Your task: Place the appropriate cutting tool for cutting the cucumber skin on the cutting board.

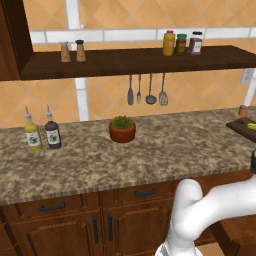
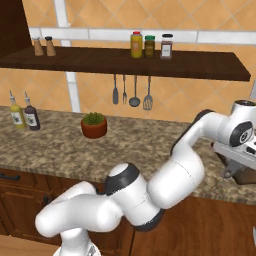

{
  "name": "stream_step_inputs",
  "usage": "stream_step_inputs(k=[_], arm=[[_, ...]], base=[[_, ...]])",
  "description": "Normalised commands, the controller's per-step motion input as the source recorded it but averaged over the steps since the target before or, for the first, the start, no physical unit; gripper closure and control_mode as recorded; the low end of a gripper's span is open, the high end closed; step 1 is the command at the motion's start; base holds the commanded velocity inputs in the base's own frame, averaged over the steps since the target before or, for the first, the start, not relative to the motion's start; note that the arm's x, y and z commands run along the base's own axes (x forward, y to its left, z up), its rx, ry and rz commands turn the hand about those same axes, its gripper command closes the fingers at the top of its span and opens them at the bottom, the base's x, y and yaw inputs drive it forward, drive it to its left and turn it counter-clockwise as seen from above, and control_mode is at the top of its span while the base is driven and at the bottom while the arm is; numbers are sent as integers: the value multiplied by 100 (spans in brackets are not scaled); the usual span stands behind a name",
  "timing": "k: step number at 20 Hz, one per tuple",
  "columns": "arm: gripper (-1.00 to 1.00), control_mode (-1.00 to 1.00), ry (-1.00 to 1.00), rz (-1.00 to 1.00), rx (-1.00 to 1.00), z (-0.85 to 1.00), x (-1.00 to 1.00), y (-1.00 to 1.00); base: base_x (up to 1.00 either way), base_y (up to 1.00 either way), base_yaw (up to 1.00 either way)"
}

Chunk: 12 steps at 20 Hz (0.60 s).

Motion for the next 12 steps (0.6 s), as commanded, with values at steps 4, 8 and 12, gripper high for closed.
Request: stream_step_inputs(k=[4, 8, 12], arm=[[100, -100, -18, 1, 0, 0, 47, -44], [100, -100, -20, 0, 0, -1, 33, -36], [100, -100, -20, 0, -2, -24, 36, -19]], base=[[0, 0, 0], [0, 0, 0], [0, 0, 0]])
